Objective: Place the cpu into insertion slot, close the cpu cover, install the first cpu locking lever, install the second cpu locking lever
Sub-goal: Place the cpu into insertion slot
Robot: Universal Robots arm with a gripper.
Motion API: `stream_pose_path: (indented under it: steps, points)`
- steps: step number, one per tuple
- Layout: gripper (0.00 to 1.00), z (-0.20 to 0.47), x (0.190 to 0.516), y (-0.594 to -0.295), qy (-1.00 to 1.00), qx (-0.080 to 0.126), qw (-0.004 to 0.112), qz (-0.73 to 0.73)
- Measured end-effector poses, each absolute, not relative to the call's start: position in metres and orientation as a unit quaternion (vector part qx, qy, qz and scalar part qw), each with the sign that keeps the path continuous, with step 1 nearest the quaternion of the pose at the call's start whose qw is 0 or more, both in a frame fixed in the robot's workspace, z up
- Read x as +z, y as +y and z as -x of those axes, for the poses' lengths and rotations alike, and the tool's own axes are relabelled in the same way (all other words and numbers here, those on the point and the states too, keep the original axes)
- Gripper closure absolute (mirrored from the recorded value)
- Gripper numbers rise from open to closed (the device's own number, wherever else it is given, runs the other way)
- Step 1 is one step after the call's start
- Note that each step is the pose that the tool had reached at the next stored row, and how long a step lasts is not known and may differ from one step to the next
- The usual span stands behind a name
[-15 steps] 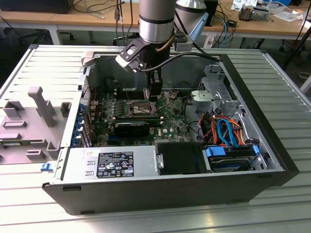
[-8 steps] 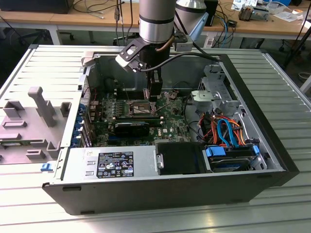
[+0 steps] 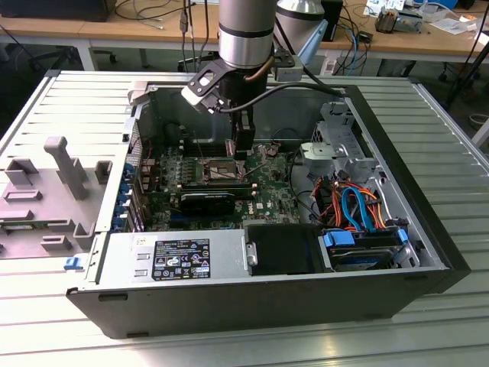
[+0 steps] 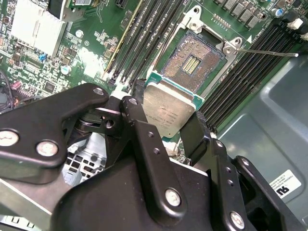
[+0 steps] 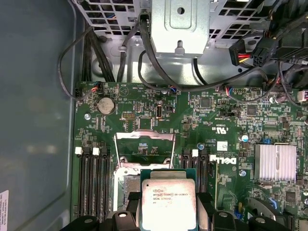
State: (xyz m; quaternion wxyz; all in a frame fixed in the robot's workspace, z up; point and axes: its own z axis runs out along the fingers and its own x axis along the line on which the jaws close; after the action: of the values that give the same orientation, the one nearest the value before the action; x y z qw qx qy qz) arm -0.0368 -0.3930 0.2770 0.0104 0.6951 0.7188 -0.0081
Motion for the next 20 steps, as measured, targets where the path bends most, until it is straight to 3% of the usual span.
stream_pose_path:
  steps: [20]
  points:
    - [0.46,0.0422,0.2768,-0.393,0.715,-0.008,0.01,-0.699]
